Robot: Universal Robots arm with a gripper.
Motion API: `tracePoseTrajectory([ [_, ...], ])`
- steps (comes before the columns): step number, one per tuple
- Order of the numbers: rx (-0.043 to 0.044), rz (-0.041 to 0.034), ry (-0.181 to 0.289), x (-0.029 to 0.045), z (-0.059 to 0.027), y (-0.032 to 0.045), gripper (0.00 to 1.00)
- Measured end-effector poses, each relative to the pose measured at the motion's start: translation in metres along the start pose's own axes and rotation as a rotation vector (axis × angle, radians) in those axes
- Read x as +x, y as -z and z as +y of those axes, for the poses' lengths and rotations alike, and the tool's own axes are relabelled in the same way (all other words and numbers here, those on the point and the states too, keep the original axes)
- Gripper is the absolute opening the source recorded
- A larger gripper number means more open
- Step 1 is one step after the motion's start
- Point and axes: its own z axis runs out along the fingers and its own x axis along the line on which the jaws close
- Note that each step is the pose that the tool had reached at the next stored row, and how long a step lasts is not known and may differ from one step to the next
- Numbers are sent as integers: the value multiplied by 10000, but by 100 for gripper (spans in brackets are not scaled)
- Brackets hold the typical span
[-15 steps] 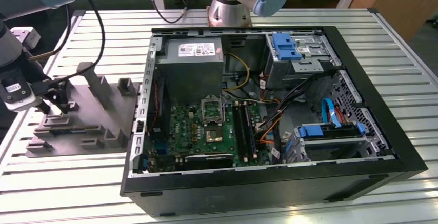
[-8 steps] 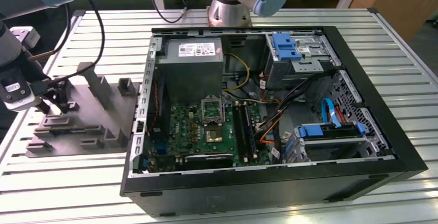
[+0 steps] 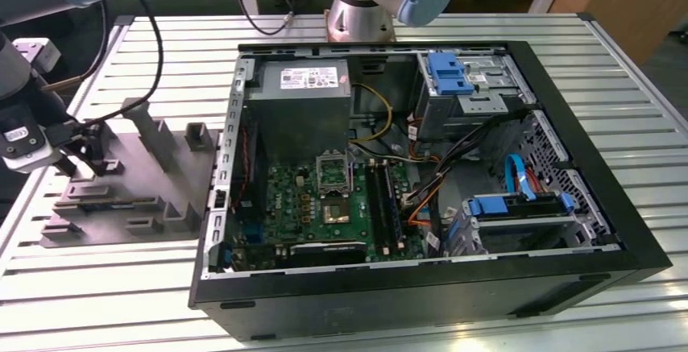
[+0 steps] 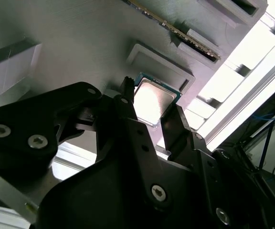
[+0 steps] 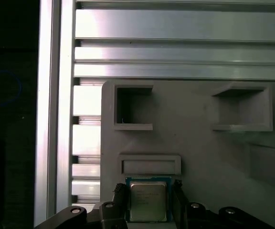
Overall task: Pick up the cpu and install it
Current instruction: 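Pick up the cpu and move it towards the insertion slot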
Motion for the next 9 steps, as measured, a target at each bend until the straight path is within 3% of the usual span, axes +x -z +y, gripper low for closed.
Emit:
tracePoseTrajectory([
  [9, -1, -1, 0, 0, 2, 65, 47],
])
